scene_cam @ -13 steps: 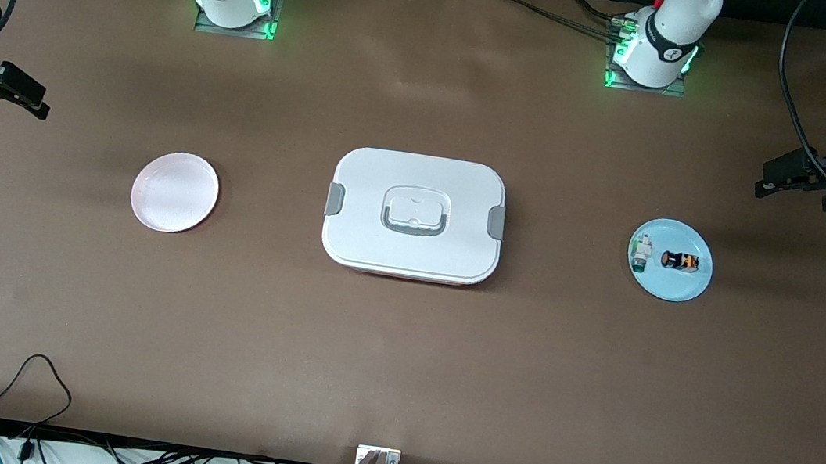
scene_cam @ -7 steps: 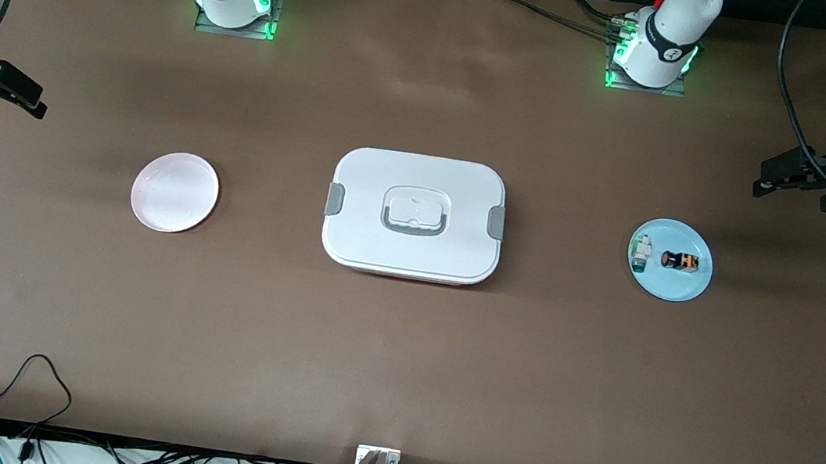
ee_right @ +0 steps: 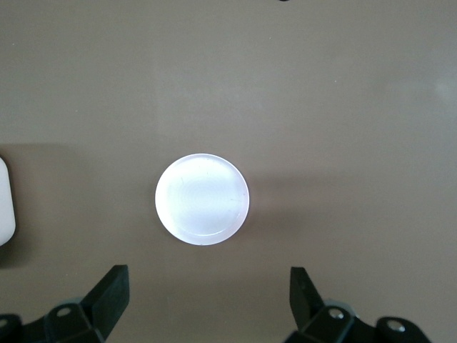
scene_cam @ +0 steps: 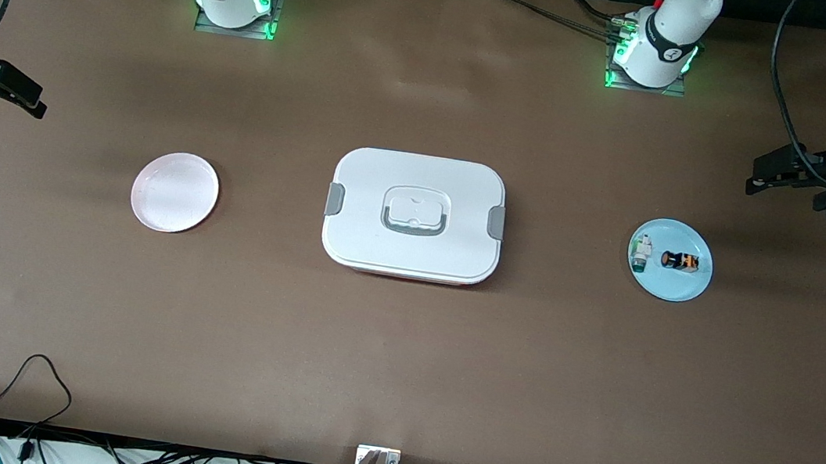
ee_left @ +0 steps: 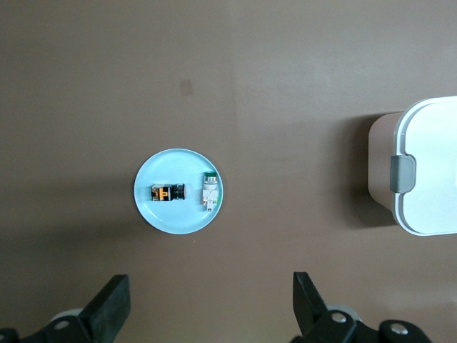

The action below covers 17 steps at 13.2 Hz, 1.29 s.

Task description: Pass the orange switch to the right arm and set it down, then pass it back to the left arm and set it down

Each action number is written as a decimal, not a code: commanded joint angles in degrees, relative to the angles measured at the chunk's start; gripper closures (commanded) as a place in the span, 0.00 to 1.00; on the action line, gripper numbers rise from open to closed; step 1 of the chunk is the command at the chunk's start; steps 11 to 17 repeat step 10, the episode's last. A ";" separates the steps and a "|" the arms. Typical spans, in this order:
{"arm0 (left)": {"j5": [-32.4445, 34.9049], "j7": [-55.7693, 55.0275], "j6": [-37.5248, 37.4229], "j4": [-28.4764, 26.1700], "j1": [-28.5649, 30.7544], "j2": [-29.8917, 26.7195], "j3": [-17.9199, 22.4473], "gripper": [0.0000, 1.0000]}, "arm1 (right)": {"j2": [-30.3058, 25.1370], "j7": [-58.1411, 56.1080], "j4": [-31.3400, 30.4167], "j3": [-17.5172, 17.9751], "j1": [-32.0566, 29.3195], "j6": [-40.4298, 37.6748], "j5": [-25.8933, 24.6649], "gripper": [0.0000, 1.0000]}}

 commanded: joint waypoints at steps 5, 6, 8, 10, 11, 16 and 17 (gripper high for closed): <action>2.44 4.76 -0.29 -0.19 0.24 -0.48 1.02 0.00 | 0.14 0.61 1.02 0.62 -0.61 -1.42 0.08 0.00; 2.44 4.85 -0.29 -0.19 0.24 -0.48 1.02 0.00 | 0.14 0.61 1.02 0.62 -0.61 -1.51 -0.01 0.00; 2.88 3.79 -0.29 -0.02 0.24 -0.31 0.50 0.00 | 0.14 0.61 0.93 0.62 -0.61 -1.42 -0.01 0.00; 2.88 3.79 -0.38 -0.02 0.24 -0.31 0.58 0.00 | 0.14 0.52 0.93 0.62 -0.61 -1.51 -0.01 0.00; 2.88 3.79 -0.38 -0.02 0.24 -0.31 0.58 0.00 | 0.14 0.52 0.93 0.62 -0.61 -1.51 -0.01 0.00; 2.88 3.79 -0.38 -0.02 0.24 -0.31 0.58 0.00 | 0.14 0.52 0.93 0.62 -0.61 -1.51 -0.01 0.00; 2.88 3.79 -0.38 -0.02 0.24 -0.31 0.58 0.00 | 0.14 0.52 0.93 0.62 -0.61 -1.51 -0.01 0.00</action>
